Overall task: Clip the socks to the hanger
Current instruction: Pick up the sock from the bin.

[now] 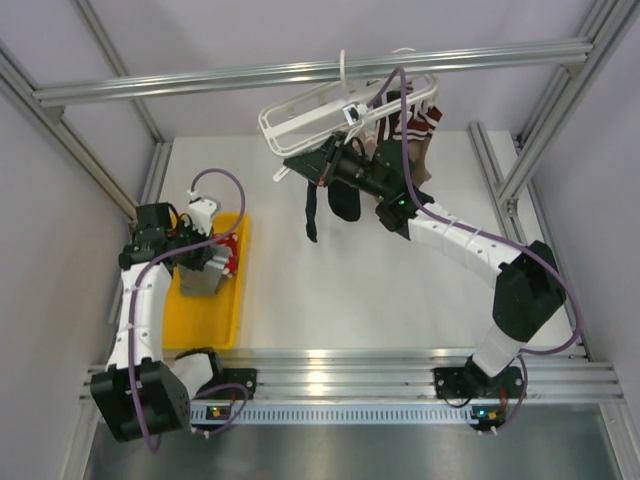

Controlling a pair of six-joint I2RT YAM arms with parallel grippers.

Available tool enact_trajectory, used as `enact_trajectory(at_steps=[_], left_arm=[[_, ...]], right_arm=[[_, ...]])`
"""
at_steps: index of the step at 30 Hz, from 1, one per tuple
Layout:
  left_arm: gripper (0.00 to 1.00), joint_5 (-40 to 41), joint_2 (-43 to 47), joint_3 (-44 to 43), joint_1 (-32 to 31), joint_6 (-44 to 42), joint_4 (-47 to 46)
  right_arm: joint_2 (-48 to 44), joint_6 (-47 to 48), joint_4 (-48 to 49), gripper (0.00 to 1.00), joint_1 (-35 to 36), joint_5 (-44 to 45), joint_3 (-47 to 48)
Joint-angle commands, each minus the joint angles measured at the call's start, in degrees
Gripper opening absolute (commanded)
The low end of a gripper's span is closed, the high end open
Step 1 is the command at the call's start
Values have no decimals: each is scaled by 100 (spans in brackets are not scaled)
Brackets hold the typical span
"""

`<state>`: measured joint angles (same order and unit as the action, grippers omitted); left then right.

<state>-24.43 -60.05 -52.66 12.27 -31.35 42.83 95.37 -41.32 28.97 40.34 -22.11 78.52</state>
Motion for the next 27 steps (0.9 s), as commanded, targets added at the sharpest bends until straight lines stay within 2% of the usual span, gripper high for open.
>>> enact_trajectory(at_steps=[1,6,9,12,16,19,27], left_arm=[[0,411,-182,-174,21,-37,305],[0,1184,-621,221,21,217,-239],[0,1335,-990,327,21,270,-442],[8,1300,-1193,397,30,235,-451],[30,1124,-1351,362,21,217,-126],[39,1124,-1334,458,30,165,-20],[43,1238,-1378,775,21,156,-73]], right_arm=[[-36,124,-102,0,-35,5,269],[34,72,-50,0,-35,-30,251],[43,72,-49,0,-35,-30,251],[43,106,-58,0,-43,-30,243],[17,133,-67,0,-43,-22,216],[8,115,-58,0,-43,-30,172],[-1,133,-76,0,-52,-13,181]])
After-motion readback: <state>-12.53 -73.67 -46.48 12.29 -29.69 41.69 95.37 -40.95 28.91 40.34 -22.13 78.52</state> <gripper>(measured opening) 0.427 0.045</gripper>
